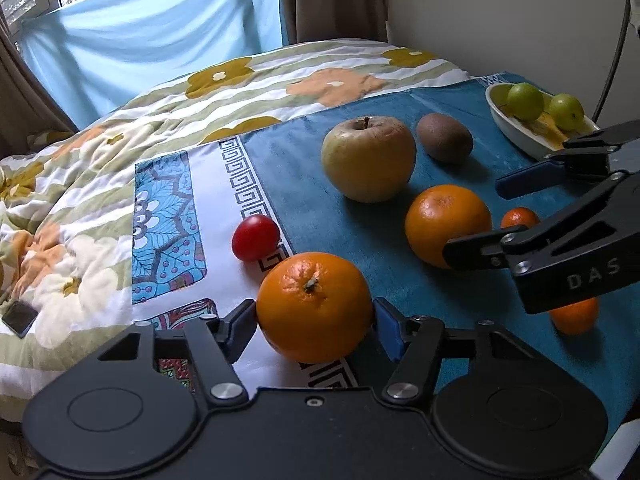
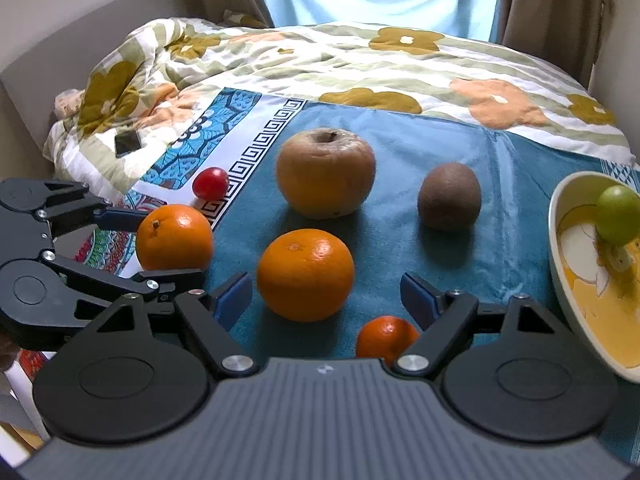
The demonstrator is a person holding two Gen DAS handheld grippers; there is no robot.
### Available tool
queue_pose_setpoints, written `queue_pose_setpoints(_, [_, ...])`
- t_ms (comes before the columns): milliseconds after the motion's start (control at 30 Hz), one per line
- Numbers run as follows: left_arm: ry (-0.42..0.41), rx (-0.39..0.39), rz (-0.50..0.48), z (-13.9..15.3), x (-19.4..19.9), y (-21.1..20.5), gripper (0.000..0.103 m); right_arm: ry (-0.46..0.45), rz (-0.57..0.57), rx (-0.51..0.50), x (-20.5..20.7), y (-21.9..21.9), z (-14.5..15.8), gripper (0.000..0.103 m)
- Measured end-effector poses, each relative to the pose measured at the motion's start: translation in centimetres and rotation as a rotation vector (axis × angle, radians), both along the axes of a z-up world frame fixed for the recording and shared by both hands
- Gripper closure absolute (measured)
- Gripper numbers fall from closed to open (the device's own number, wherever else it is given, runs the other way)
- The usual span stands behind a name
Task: Organize fruits
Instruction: 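Grasp a large orange with the left tool while the right tool grasps another orange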
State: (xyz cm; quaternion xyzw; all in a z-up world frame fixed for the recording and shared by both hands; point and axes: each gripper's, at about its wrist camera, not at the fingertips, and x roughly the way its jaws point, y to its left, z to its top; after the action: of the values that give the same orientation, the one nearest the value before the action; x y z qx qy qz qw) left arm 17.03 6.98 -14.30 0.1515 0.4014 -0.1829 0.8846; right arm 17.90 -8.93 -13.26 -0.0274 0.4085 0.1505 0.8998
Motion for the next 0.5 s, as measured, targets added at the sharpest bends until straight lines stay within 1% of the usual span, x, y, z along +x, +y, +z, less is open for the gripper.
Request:
queue_pose_setpoints(133, [-0.005, 0.011, 0.004, 0.0, -0.4, 0.3, 0.037, 0.006, 0.02, -0.015, 0.1, 0.7, -0.4, 0.013])
queue_pose_setpoints(467, [-0.014, 0.013, 0.047, 0.0, -1.4, 1.6, 0.037, 0.007, 0.056, -0.045, 0.9, 2.0, -1.2, 0.019])
queue_pose_setpoints(500, [-0.015, 0.013, 0.054, 0.0, -1.4, 1.7, 0.037, 0.008, 0.058, -0.05, 1.0, 2.0, -1.3, 0.021])
